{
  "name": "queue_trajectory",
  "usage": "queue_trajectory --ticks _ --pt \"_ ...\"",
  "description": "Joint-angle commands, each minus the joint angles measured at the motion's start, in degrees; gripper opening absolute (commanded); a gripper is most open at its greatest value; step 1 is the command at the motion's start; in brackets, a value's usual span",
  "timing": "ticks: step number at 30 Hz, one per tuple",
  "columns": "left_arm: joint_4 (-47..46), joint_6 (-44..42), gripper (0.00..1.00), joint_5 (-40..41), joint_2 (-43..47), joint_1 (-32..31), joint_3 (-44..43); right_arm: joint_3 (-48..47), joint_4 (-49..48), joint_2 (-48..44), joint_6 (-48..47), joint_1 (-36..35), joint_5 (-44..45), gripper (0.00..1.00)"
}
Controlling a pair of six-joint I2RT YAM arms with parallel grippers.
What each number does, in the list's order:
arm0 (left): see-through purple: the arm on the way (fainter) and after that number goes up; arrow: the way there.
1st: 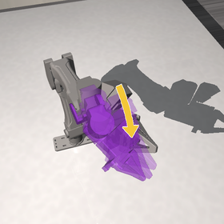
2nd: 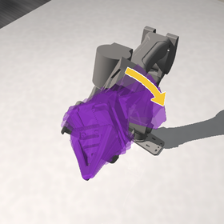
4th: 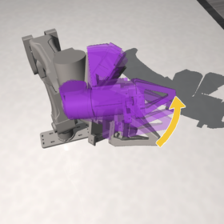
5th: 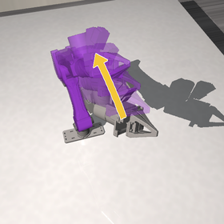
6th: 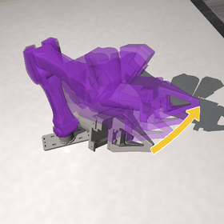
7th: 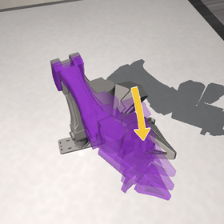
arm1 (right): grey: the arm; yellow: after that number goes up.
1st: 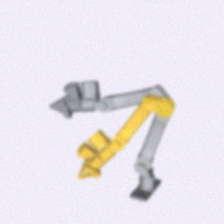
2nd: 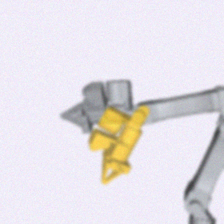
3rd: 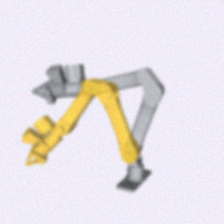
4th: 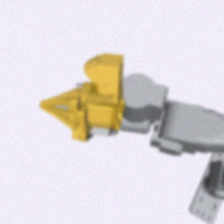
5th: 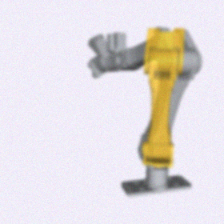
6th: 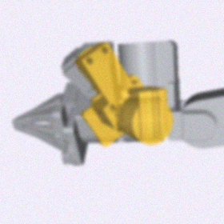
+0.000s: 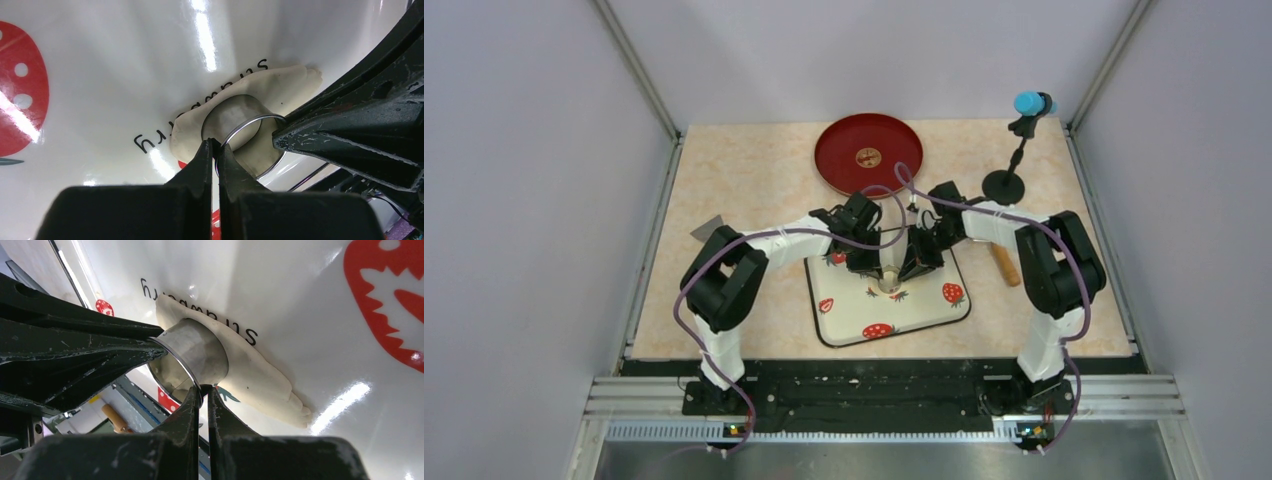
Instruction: Roll out the dumpling wrappers from the dough
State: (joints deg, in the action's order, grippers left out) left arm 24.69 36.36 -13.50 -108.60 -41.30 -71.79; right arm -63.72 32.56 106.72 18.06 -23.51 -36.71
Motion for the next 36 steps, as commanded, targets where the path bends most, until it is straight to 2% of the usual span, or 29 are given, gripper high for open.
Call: queue_trajectory --ticks 1,9,31,36 --pt "0.9 3.7 0.00 -2.4 -4.4 -1.0 4.7 7.6 7.8 5.3 -2.8 -3.2 15.3 0.00" --pt "-0.5 4.7 0.00 -3.6 -5.2 -1.1 6.5 10.6 7.0 5.5 -0.7 -4.3 18.1 0.00" --pt "-1.0 6.5 0.00 -5.4 -8.5 -1.1 7.6 13.1 6.5 13.9 -0.3 -4.7 21.6 0.00" --pt "-0.7 6.4 0.00 -5.7 -9.1 -1.1 7.0 12.9 6.4 13.0 -0.5 -4.6 22.7 0.00"
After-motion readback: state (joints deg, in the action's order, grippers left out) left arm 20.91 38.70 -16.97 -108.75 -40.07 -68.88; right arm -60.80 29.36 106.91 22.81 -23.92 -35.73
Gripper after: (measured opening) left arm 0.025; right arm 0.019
